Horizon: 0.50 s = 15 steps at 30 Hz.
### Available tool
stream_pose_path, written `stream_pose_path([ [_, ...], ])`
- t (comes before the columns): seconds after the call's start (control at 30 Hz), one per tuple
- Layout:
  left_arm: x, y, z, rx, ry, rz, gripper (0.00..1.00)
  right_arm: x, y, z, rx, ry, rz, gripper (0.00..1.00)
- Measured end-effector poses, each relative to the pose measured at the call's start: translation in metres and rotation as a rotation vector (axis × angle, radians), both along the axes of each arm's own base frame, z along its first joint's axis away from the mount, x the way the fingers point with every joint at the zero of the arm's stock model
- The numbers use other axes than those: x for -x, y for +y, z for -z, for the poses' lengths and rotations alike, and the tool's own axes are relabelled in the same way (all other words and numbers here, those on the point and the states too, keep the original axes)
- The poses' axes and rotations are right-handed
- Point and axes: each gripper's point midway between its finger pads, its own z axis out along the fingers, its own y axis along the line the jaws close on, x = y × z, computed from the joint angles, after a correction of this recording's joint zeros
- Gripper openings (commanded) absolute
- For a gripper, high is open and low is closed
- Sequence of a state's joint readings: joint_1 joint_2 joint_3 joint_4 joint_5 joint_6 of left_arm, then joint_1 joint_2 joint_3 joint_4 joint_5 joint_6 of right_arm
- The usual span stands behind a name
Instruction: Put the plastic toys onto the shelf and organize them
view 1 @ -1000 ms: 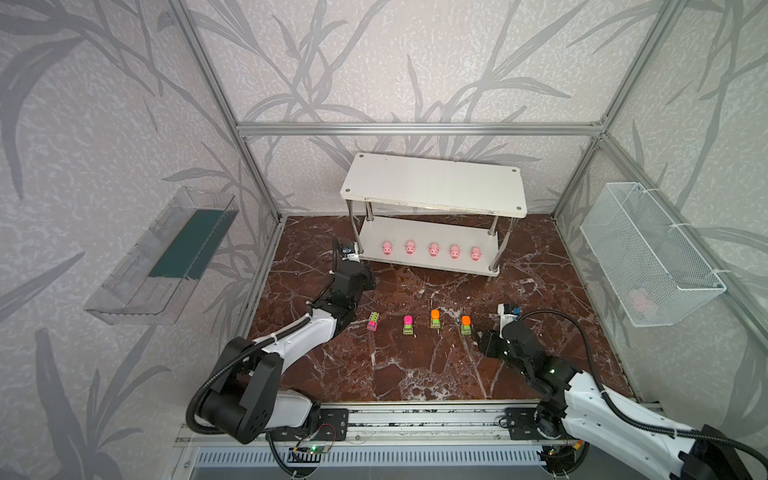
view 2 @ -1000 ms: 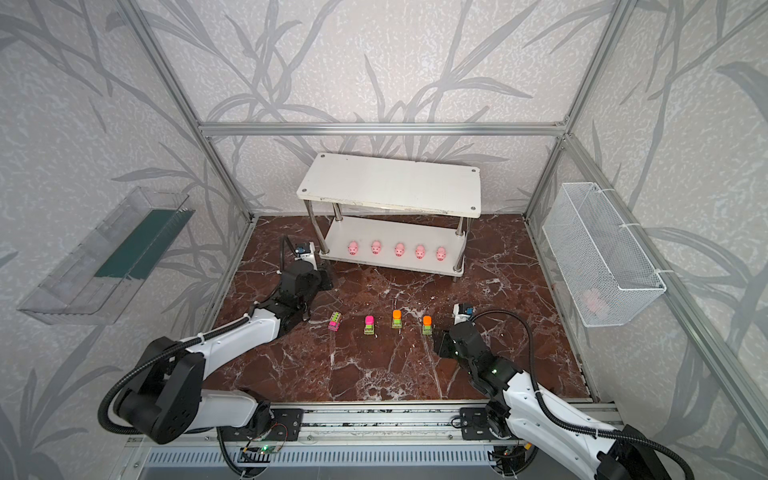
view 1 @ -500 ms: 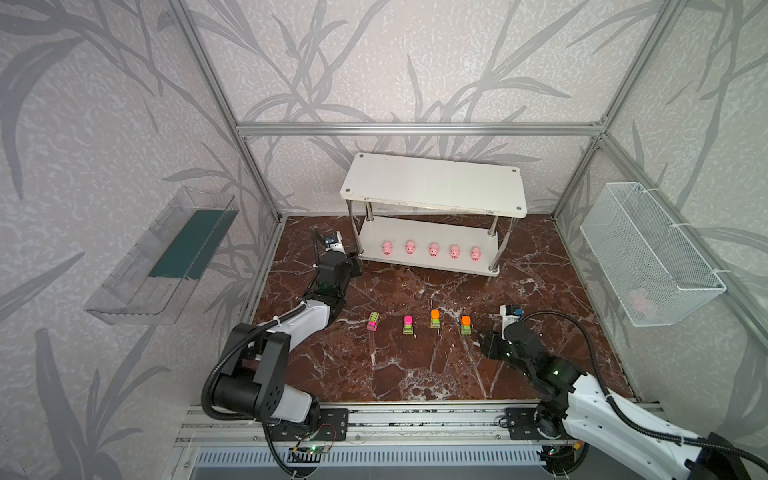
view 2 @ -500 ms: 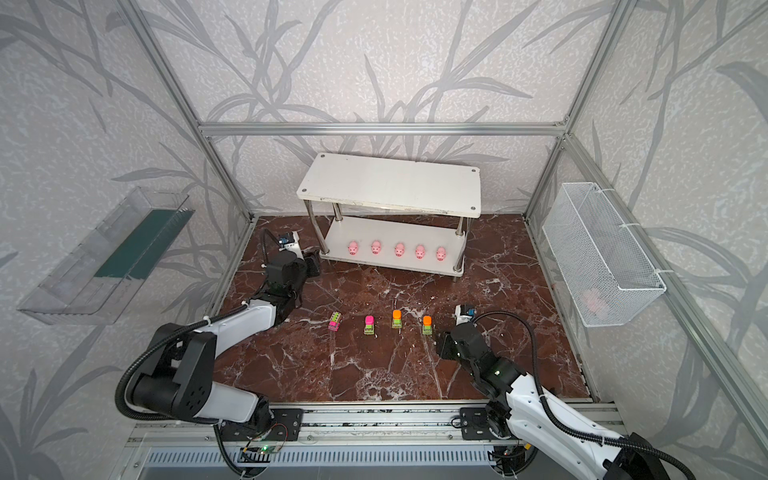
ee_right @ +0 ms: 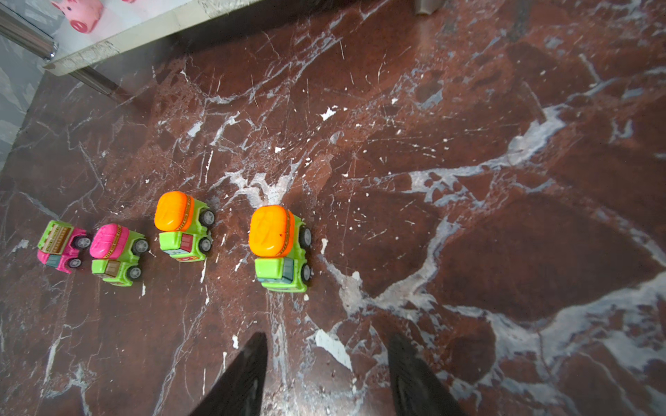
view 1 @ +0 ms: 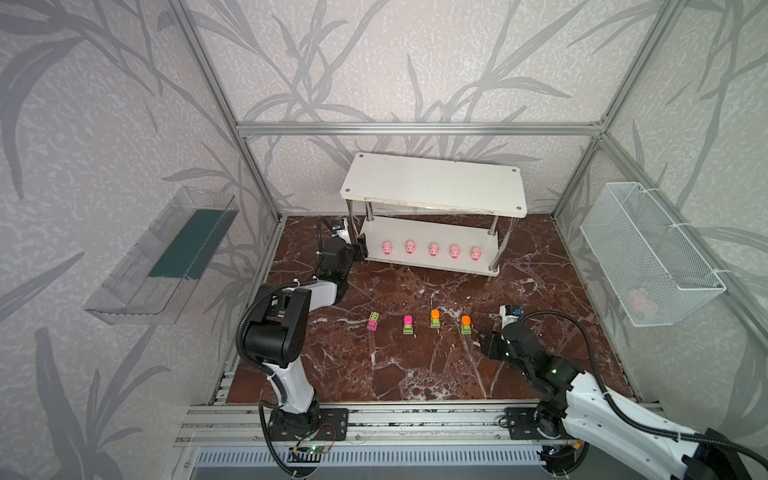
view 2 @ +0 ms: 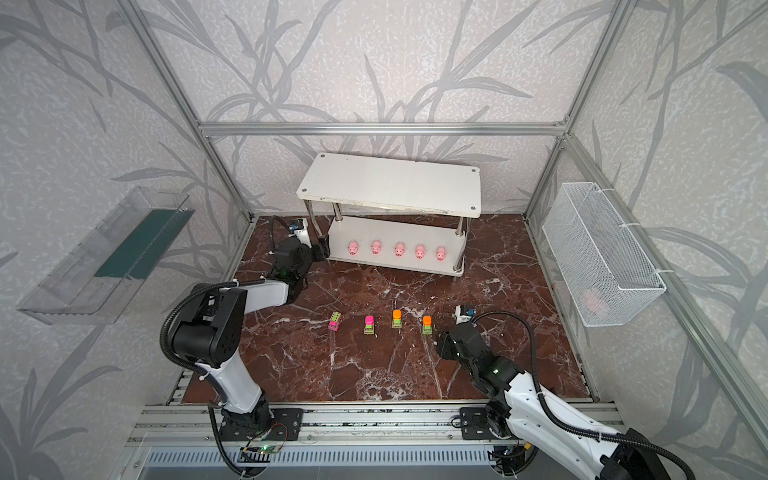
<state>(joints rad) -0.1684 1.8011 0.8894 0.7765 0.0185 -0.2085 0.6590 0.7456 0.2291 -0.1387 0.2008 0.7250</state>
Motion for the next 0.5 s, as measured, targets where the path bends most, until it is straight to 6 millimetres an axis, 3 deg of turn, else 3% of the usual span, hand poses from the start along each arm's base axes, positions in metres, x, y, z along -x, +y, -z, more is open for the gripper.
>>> stream_pose_path([
  [0.27, -0.016, -0.002, 0.001, 0.008, -0.04, 0.008, 0.68, -0.002, 0.0, 0.01, 0.027, 0.035, 0.004, 0.55],
  [0.43, -0.023, -0.002, 0.007, 0.002, -0.048, 0.009, 0.49, -0.005, 0.003, 0.008, 0.028, 0.037, 0.004, 0.55],
  [0.5, -0.024, -0.001, 0.011, 0.001, -0.043, 0.008, 0.37, -0.006, 0.003, 0.008, 0.028, 0.037, 0.004, 0.55],
])
